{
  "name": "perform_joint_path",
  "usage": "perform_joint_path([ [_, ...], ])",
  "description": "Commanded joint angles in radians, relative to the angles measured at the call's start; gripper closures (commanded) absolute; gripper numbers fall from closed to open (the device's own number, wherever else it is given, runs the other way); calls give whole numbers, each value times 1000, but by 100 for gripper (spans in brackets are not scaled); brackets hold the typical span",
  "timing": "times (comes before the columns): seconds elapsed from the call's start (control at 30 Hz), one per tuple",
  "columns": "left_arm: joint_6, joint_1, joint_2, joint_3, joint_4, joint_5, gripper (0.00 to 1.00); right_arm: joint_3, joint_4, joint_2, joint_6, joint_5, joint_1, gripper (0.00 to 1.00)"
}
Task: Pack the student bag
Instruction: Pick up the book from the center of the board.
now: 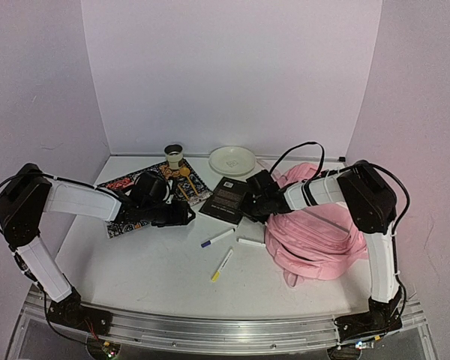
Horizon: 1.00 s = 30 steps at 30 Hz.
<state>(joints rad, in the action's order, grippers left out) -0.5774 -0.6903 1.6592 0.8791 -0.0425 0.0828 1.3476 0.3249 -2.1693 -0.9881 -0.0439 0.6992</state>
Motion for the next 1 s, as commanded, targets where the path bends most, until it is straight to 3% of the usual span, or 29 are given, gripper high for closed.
perform_joint_path([
  [0.0,-17,3,8,17,-24,18,34,-43,40,39,-20,72,-2,96],
  [0.07,-23,3,7,14,-28,22,34,-54,56,56,-25,76,-4,100],
  [0.57,-161,5,0,-25,-128,55,34,-218,230,196,-84,177,-9,100],
  [0.97,-399,4,62,-77,-333,118,36,-323,390,246,-169,266,14,100],
])
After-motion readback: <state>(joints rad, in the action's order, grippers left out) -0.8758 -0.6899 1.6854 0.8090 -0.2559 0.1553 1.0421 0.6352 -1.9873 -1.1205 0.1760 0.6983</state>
